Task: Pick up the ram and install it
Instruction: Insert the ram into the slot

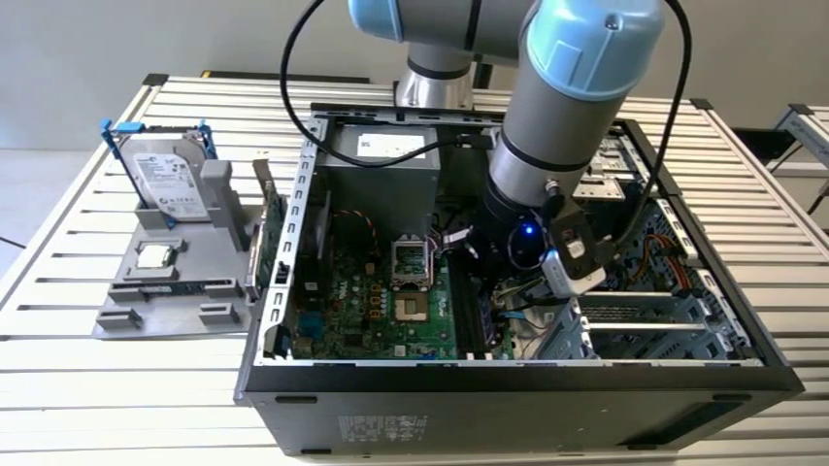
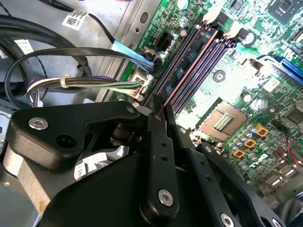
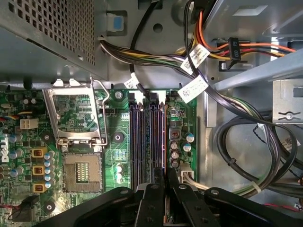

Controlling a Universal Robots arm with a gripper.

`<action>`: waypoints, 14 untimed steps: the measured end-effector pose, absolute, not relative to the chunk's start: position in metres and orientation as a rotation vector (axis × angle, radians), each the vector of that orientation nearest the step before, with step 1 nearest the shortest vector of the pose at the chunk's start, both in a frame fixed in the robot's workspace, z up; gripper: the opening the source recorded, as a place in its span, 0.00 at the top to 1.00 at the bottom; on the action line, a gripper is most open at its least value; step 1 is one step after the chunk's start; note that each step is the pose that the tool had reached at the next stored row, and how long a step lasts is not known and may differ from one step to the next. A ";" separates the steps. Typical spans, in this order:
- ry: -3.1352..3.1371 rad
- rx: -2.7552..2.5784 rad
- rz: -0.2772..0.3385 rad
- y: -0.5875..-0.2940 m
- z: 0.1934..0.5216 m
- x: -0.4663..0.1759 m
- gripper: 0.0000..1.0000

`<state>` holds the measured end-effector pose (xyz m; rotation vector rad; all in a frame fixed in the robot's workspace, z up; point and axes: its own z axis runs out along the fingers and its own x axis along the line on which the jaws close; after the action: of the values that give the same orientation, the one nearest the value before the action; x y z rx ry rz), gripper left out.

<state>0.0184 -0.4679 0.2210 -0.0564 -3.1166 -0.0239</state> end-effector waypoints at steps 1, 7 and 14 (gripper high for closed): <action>-3.116 -0.056 -0.024 -0.469 0.221 0.018 1.00; -3.116 -0.056 -0.024 -0.469 0.220 0.018 1.00; -3.116 -0.056 -0.024 -0.469 0.218 0.018 1.00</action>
<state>0.0184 -0.4691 0.2179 -0.0564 -3.1159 -0.0239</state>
